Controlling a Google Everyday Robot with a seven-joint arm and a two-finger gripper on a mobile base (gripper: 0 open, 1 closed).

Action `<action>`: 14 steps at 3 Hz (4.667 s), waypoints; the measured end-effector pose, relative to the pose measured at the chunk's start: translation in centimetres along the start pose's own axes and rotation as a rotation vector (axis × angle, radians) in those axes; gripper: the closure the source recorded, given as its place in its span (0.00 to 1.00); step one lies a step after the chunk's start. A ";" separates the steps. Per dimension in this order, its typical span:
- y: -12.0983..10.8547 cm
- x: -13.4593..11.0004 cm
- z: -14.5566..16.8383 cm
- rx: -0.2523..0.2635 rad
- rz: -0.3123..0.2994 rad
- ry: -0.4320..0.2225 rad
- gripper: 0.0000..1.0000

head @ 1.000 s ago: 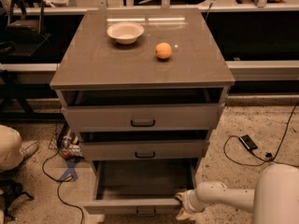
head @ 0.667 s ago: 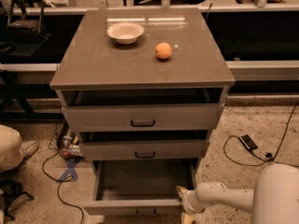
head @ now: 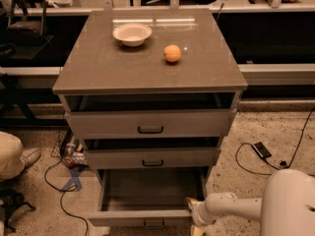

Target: Open bottom drawer

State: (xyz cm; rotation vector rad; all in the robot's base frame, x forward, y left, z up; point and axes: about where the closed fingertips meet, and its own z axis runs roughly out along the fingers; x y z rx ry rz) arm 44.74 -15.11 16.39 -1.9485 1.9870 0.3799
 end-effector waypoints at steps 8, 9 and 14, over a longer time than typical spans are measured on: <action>2.9 2.4 0.2 -0.022 0.094 0.033 0.28; 2.9 2.4 0.2 -0.022 0.094 0.033 0.05; -3.3 0.6 -17.3 0.193 0.142 -0.162 0.00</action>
Offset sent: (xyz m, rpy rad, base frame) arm -0.0199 -0.0233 -0.0161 -0.0549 0.0601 -0.0834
